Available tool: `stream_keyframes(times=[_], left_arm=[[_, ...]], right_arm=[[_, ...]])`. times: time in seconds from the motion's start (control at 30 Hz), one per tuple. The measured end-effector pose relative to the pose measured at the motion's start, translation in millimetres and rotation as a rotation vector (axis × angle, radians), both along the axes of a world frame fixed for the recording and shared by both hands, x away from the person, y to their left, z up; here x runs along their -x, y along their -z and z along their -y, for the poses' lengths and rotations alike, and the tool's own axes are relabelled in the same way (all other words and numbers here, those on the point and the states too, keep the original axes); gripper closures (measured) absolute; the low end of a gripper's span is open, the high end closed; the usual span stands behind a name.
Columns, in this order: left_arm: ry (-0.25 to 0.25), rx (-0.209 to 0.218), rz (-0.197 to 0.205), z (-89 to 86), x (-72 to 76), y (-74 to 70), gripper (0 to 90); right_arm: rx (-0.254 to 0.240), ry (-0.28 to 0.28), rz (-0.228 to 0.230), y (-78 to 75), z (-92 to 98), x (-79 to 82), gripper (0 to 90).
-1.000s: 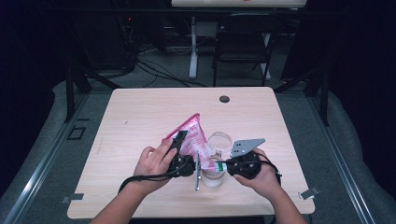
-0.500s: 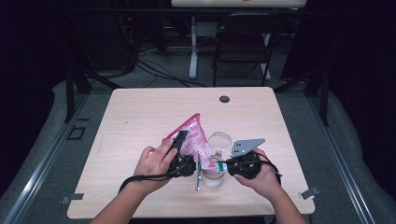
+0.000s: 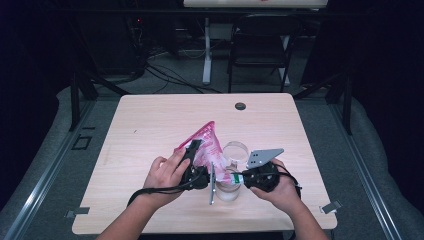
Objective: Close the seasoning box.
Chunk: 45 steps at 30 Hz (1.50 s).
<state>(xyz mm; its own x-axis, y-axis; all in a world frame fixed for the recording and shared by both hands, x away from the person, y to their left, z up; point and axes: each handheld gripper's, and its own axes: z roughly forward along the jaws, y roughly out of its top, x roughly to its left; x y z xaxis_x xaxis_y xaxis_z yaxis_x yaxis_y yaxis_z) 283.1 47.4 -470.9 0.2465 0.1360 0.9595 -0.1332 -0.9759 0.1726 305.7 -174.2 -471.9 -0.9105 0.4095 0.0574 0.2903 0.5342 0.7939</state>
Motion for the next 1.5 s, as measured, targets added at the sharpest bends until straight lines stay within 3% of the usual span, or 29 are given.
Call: stream_keyframes(times=[1.5], left_arm=[[0.015,-0.009,0.014,4.9,1.1,-3.2,61.5]], right_arm=[[-0.002,0.007,-0.001,-0.6,3.0,-0.5,90.0]])
